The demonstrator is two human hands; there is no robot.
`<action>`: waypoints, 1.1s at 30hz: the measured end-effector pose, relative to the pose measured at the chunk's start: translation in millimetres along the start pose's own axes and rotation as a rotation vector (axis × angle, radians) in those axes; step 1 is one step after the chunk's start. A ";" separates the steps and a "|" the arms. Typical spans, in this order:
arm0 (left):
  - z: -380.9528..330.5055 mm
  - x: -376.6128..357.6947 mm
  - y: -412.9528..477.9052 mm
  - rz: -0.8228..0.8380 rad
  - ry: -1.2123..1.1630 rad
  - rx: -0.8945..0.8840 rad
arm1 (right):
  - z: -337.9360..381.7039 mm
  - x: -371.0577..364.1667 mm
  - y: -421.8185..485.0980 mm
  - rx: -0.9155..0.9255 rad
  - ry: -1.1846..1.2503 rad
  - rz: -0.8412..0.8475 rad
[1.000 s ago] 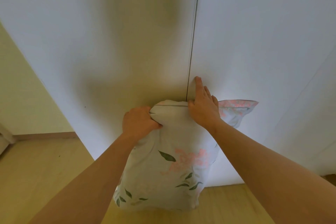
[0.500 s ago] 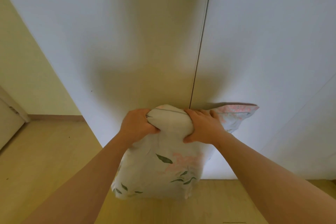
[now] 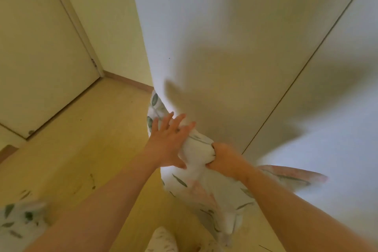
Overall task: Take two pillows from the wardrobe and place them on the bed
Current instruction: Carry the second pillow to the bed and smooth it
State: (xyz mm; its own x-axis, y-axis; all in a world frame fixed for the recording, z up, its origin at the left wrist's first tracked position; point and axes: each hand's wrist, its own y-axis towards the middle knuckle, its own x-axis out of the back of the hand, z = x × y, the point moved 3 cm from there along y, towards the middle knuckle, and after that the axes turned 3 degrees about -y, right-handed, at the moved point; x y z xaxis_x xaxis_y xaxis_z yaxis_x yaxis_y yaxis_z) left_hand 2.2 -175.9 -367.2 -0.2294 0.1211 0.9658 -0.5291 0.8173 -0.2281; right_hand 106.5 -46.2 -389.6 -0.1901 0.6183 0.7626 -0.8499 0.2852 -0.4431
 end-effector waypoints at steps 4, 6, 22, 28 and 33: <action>4.1 -41.5 -21.1 0.078 0.042 0.058 | 28.4 -29.4 12.7 0.131 -0.039 0.087; 17.9 -55.3 -31.7 0.047 0.006 0.135 | 38.4 -43.3 17.9 0.188 -0.075 0.143; 218.9 -67.7 -116.4 0.084 -0.439 0.575 | 236.3 -135.7 126.5 0.461 -0.405 0.346; 334.7 -44.3 -173.1 -0.030 -0.440 0.723 | 373.4 -162.6 162.9 0.625 -0.532 0.338; 423.3 -20.4 -212.5 -0.137 -0.370 0.830 | 477.0 -183.9 192.0 0.770 -0.571 0.316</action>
State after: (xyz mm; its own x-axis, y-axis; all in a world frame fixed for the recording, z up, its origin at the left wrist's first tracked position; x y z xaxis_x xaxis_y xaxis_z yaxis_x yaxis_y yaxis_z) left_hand -226.5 -590.5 -390.7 -0.2926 -0.2524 0.9223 -0.9550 0.1271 -0.2682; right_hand -256.2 -454.5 -390.1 -0.4964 0.0834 0.8641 -0.7678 -0.5066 -0.3923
